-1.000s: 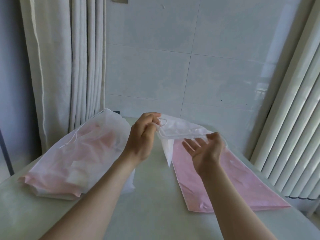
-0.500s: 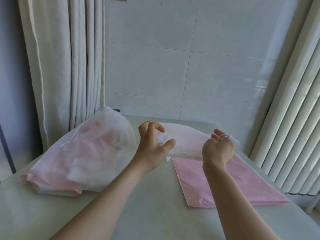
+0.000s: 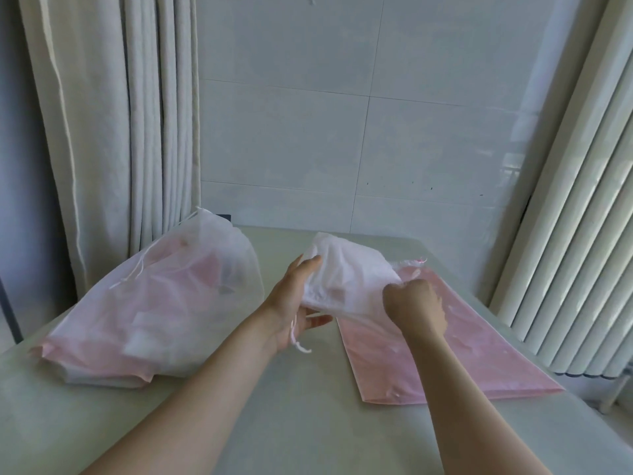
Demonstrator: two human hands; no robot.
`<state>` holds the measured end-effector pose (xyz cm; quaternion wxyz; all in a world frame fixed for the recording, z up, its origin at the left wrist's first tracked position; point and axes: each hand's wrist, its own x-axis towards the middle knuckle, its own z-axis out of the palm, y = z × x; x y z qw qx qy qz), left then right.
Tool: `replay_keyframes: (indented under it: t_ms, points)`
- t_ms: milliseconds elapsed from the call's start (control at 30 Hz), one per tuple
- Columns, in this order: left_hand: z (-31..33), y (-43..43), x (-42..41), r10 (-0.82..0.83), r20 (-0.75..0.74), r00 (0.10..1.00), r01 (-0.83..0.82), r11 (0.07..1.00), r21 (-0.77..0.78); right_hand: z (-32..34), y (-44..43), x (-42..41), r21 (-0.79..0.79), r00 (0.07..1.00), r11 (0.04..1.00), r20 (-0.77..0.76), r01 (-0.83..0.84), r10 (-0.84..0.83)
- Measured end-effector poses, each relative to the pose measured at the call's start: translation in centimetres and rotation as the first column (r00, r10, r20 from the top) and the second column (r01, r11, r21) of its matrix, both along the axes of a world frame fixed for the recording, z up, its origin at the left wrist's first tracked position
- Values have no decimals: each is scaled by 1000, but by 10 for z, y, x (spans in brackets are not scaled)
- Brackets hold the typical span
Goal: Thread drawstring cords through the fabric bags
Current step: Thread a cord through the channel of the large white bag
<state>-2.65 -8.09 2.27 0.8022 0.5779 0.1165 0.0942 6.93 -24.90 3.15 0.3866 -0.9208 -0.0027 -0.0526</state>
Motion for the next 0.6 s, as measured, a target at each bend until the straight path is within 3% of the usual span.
replay_keyframes:
  t_ms: [67,100,267,400,500,600]
  points:
    - [-1,1,1,20,40,999,-17,998,-58,4,1,-6,-356,994,935,96,-9,46]
    - [0,1,1,11,35,999,-8,996,-83,7,1,-9,-447,991,894,104,-27,82]
    - [12,0,-11,-153,51,987,158,979,-125,20,-3,-17,-628,989,773,32,-91,142]
    - [21,-5,-18,-143,19,990,143,988,-57,23,-3,-19,-665,990,740,3,-104,141]
    - [23,-1,-14,-17,71,997,2,980,201,20,0,-20,-633,987,766,15,-114,159]
    - [17,11,-10,235,97,967,-249,790,560,13,6,-19,-519,977,840,38,-159,208]
